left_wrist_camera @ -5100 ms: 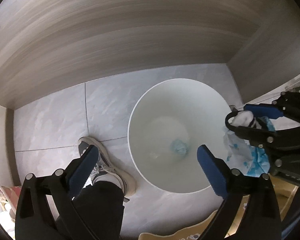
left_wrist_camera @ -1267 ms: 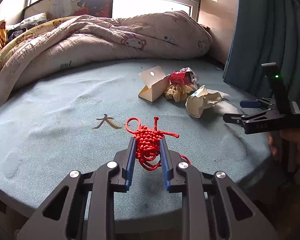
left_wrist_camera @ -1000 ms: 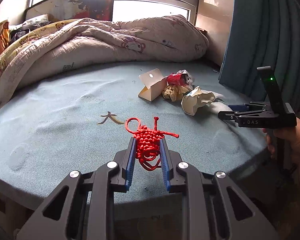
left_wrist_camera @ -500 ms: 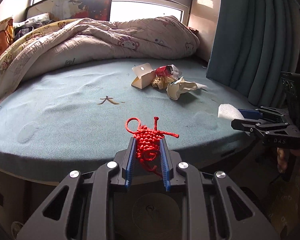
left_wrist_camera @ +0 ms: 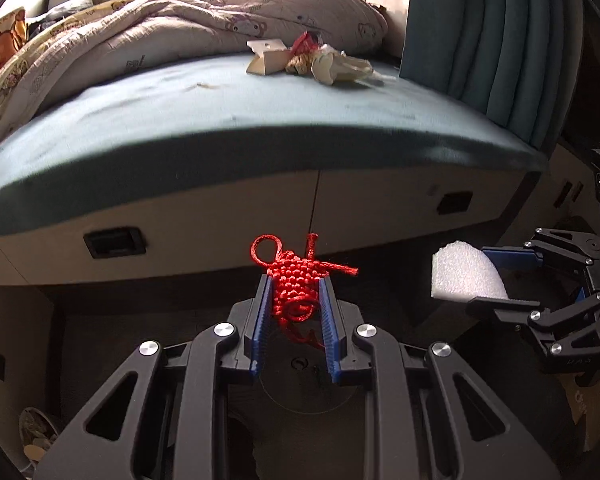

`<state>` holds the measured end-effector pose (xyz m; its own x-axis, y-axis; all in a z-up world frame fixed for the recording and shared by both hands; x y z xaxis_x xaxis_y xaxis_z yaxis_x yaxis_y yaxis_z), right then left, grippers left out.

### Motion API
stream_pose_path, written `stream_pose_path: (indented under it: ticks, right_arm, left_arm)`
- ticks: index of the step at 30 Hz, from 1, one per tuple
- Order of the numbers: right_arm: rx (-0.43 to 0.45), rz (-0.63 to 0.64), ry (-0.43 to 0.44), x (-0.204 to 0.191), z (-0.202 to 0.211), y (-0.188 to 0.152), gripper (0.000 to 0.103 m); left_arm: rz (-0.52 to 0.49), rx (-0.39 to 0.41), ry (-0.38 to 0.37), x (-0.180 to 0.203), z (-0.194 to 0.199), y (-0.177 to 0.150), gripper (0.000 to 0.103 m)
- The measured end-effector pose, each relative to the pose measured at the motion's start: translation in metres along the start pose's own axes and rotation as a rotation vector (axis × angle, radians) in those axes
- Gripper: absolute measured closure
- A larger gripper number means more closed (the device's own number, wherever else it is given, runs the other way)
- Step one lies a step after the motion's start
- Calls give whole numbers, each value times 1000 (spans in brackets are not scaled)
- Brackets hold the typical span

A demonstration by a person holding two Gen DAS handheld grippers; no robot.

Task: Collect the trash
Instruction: 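Carry the red cord and white foam down over the bin, then open the left tool to drop the red cord into the bin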

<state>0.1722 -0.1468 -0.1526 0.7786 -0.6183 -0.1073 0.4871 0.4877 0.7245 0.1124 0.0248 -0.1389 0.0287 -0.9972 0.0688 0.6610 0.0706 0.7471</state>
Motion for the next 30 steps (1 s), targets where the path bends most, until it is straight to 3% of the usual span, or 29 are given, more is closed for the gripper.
stream_pose_path:
  ticks: [7, 12, 20, 30]
  right_arm:
    - [-166, -49, 31, 10, -92, -77, 55]
    - [-282, -46, 45, 17, -161, -113, 55]
    - [-376, -46, 75, 37, -232, -135, 55]
    - [-501, -73, 61, 62, -287, -157, 54]
  left_arm:
    - [41, -131, -34, -9, -69, -67, 81]
    - [37, -232, -54, -15, -129, -107, 81]
    - [14, -357, -100, -19, -218, -141, 81]
    - [-3, -493, -152, -27, -277, -167, 81]
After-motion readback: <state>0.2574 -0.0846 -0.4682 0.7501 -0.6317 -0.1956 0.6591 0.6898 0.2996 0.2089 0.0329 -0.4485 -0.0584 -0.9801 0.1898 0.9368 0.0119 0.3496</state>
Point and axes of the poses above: each gripper's, at about its wrist camera, not at the fingertips, and z roughly against the way its jaws point, x to its right, y to its top, the point moved 1 cm from there along -z, roughly the way its jaws point, and after that the axes turned 5 degrees about x, right-handed, at the moved point
